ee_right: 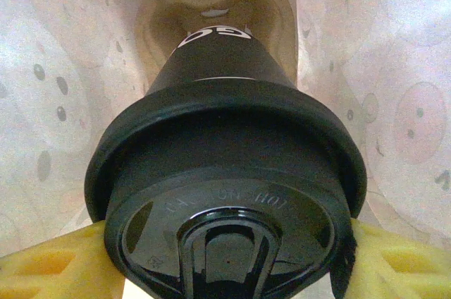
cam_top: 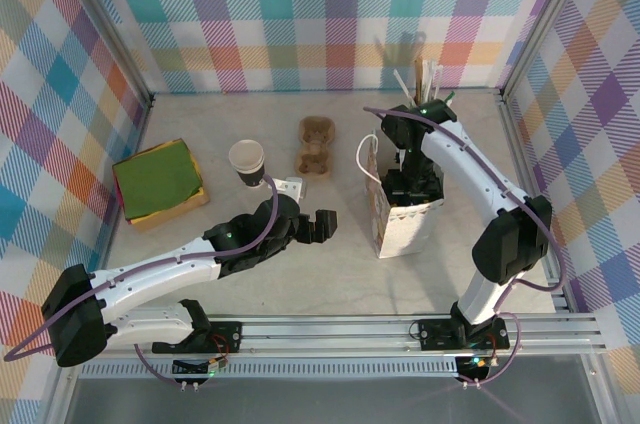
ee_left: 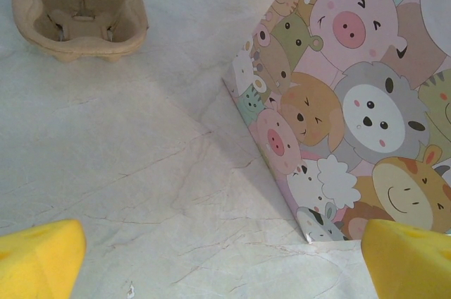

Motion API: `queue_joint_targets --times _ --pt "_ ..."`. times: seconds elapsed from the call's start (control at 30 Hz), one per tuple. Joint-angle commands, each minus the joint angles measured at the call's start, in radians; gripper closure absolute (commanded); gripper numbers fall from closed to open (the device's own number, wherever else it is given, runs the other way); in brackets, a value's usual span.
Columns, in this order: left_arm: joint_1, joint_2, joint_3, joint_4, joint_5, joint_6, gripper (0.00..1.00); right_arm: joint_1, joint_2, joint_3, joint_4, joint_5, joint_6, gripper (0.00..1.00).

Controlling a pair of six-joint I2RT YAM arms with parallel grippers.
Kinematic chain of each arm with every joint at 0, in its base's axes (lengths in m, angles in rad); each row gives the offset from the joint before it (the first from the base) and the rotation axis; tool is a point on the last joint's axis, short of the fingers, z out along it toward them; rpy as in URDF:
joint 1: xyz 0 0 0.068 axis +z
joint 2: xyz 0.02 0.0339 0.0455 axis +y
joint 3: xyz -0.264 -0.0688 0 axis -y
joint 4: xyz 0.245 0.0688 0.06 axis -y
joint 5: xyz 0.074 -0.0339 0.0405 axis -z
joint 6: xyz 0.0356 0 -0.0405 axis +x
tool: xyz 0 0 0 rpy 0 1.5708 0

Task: Pack the takeout coffee

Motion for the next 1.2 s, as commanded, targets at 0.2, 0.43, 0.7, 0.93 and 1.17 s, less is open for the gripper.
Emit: queue_joint_targets --times 0.2,0.43,0.7,0.93,1.17 --pt "0.013 0.009 -0.003 0.008 0.008 -0.005 0.00 -0.007 -0.020 -0.013 -0.146 -0.013 -0.003 0.33" --pt "0.013 0.013 0.000 0.010 0.009 -0.005 0.00 -0.007 -0.020 0.002 -0.149 -0.011 -0.001 0.33" --pt "0.013 0.014 0.000 0.008 0.008 -0.006 0.00 -0.007 -0.022 0.006 -0.150 -0.007 -0.002 0.33" --pt "0.013 0.014 0.000 0.008 0.008 -0.007 0.00 -0.007 -0.022 0.005 -0.148 -0.005 -0.001 0.33" --pt "0.013 0.013 -0.001 0.007 0.007 -0.009 0.00 -0.007 -0.024 0.000 -0.144 -0.010 -0.003 0.33"
